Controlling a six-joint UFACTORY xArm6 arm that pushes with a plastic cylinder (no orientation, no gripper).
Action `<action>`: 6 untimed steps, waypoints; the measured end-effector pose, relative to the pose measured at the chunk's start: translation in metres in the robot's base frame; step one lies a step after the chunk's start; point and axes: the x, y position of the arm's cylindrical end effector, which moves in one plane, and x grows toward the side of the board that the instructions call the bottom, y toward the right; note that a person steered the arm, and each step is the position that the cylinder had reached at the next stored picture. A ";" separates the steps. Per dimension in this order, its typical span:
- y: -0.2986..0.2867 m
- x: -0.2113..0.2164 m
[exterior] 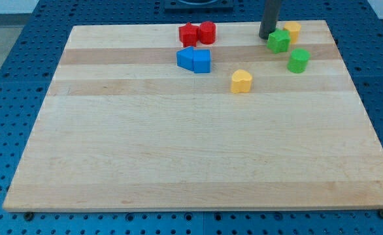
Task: Nudge the green star between yellow and green circle
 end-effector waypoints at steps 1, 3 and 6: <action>0.000 0.005; 0.000 0.031; 0.018 0.037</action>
